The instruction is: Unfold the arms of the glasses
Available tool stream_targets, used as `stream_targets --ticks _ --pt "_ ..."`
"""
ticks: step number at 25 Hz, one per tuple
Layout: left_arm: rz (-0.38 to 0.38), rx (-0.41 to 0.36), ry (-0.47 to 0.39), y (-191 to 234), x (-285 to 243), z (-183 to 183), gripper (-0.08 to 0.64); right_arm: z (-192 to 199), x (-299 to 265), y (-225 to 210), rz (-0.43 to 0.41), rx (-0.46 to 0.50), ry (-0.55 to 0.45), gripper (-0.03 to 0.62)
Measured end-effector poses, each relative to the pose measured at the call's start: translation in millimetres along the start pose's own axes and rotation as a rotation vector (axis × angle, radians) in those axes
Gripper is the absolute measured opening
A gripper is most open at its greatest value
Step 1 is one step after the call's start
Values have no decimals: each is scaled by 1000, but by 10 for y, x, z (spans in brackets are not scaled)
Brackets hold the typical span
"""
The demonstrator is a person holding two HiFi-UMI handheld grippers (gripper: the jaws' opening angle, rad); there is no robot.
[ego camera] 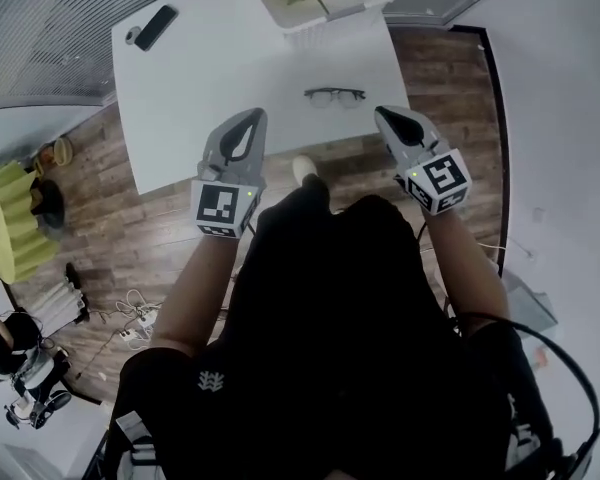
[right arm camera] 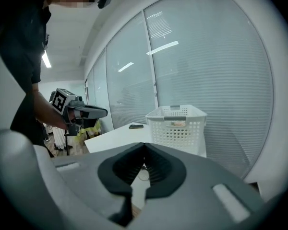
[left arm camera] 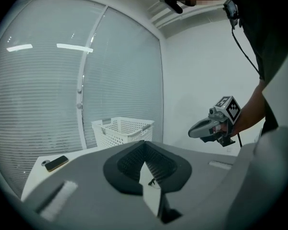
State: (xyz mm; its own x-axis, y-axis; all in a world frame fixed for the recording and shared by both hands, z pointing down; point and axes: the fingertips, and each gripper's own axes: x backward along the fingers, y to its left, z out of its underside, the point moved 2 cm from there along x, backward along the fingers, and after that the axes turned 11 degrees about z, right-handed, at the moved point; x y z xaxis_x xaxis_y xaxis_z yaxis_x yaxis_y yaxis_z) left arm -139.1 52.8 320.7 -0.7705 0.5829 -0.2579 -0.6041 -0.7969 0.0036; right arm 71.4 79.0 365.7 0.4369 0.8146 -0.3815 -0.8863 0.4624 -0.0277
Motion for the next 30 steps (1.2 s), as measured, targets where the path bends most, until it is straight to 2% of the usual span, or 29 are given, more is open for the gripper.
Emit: stream_targets --ticks 7,11,13,16,19,24,30 --pt "18 23 14 252 -379 -5 6 -31 -561 31 -128 93 97 -2" --pt "8 26 19 286 -543 130 6 318 -890 22 -196 183 238 -2" --pt "-19 35 29 328 -603 247 6 485 -1055 17 -229 230 269 0" --pt "-56 66 46 356 -684 449 6 672 -1243 94 -340 266 299 0" --pt "-62 90 65 350 -773 636 6 842 -1432 150 -420 321 340 55" --pt "-94 140 94 285 -830 903 6 1087 -1674 119 -464 443 410 55" --pt "-127 182 132 230 -735 1105 6 1300 -1812 145 -515 486 487 55"
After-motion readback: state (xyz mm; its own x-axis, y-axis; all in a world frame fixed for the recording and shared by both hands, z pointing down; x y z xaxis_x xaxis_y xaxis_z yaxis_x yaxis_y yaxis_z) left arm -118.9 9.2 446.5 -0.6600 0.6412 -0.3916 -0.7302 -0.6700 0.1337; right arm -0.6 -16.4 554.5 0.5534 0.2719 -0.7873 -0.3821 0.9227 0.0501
